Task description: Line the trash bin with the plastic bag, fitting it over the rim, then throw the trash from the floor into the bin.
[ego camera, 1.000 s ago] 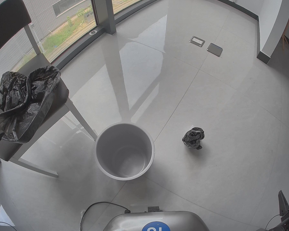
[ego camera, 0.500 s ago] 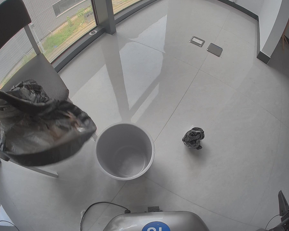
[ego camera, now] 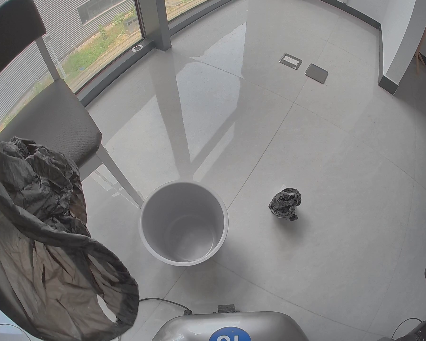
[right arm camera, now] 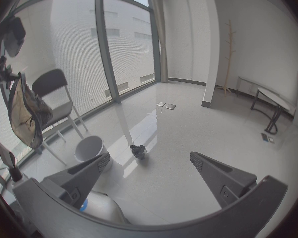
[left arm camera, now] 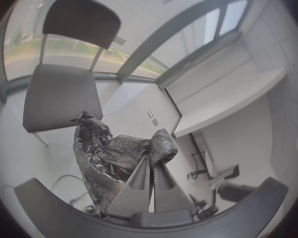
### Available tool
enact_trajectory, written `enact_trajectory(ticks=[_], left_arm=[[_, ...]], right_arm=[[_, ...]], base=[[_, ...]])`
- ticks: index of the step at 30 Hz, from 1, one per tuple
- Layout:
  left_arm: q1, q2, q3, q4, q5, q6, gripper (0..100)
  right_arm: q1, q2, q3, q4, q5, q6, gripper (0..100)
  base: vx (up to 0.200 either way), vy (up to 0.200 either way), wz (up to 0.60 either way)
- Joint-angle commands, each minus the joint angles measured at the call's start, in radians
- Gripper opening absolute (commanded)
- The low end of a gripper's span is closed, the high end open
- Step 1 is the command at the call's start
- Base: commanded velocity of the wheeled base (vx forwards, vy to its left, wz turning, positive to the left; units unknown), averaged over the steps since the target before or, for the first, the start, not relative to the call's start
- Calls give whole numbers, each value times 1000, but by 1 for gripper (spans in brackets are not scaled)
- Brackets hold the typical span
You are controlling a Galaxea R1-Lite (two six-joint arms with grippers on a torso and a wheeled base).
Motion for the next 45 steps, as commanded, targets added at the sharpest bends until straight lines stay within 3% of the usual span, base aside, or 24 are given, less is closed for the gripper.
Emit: enact_trajectory(ticks=[1, 2, 3, 7, 13, 17, 18, 26, 29, 30, 32, 35, 42, 43, 45], left_arm=[[-76, 79, 19, 118, 8, 373, 0], [-76, 80, 20, 121, 10, 395, 0], [-76, 85, 31, 128, 27, 521, 0], [-88, 105, 29, 121, 97, 734, 0], [-175, 154, -54, 119, 146, 820, 0], [-249, 172, -47, 119, 220, 910, 0], [-298, 188, -46, 118, 266, 939, 0], [-444, 304, -60, -20, 347, 900, 0], [-596, 379, -103, -82, 447, 809, 0], [-596, 379, -103, -82, 447, 809, 0], [-721, 439, -150, -108, 545, 740, 0], [-807, 490, -190, -129, 596, 708, 0], [-879, 557, -256, -131, 625, 694, 0], [-939, 600, -310, -148, 677, 643, 0], [-968, 636, -353, -155, 697, 603, 0]], right_arm=[[-7, 142, -96, 88, 23, -179, 100], [-7, 148, -101, 90, 23, -178, 100], [-10, 176, -132, 102, 25, -178, 100], [3, 274, -218, 136, 39, -173, 100], [18, 450, -343, 141, 108, -132, 100], [75, 529, -386, 139, 111, -129, 100], [136, 565, -397, 139, 103, -127, 100], [325, 677, -417, 131, 51, -124, 100], [394, 750, -412, 78, -20, -98, 100], [394, 750, -412, 78, -20, -98, 100], [431, 819, -399, -4, -66, -78, 100], [460, 888, -414, -93, -136, -78, 100], [515, 969, -483, -116, -149, -73, 100], [561, 1013, -488, -119, -155, -69, 100], [579, 1052, -488, -122, -158, -70, 100]], base=[[0, 0, 0], [0, 0, 0], [0, 0, 0], [0, 0, 0], [0, 0, 0], [0, 0, 0], [0, 0, 0], [0, 0, 0], [0, 0, 0], [0, 0, 0], [0, 0, 0], [0, 0, 0], [0, 0, 0], [0, 0, 0], [0, 0, 0]])
